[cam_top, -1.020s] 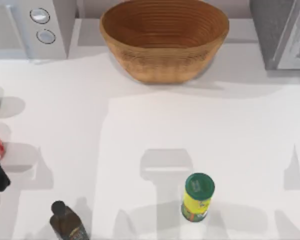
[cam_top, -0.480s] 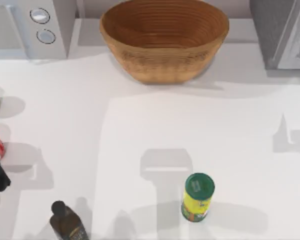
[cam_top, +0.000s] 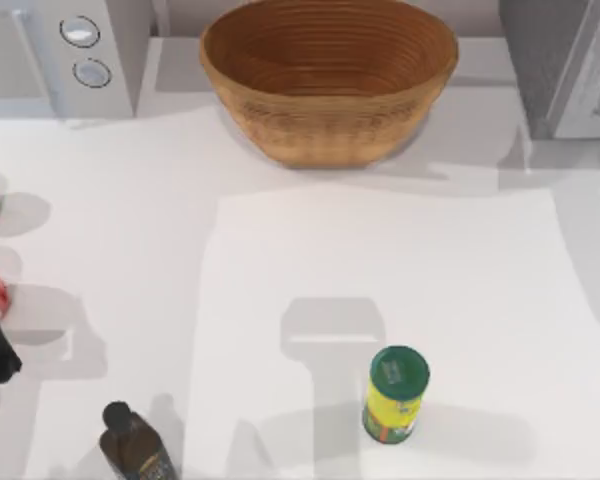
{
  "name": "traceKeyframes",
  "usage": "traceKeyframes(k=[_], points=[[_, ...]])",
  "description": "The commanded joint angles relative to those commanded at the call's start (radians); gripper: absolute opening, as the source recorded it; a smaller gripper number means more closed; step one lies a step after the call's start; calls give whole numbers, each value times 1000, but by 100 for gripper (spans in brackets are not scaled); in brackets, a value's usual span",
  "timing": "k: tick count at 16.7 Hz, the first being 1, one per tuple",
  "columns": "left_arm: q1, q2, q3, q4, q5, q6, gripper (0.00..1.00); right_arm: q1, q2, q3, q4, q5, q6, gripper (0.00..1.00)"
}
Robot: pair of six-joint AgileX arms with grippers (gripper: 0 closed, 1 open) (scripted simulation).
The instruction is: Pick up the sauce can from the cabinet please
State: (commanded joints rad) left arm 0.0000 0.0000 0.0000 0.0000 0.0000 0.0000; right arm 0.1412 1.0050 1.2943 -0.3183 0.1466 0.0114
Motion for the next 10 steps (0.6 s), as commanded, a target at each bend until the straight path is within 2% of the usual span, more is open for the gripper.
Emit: traceKeyframes(k=[5,10], points=[[0,0,0,0,0,0,100,34,246,344,-77,37,3,100],[0,0,0,0,0,0,100,43,322,448,-99,50,4,100]])
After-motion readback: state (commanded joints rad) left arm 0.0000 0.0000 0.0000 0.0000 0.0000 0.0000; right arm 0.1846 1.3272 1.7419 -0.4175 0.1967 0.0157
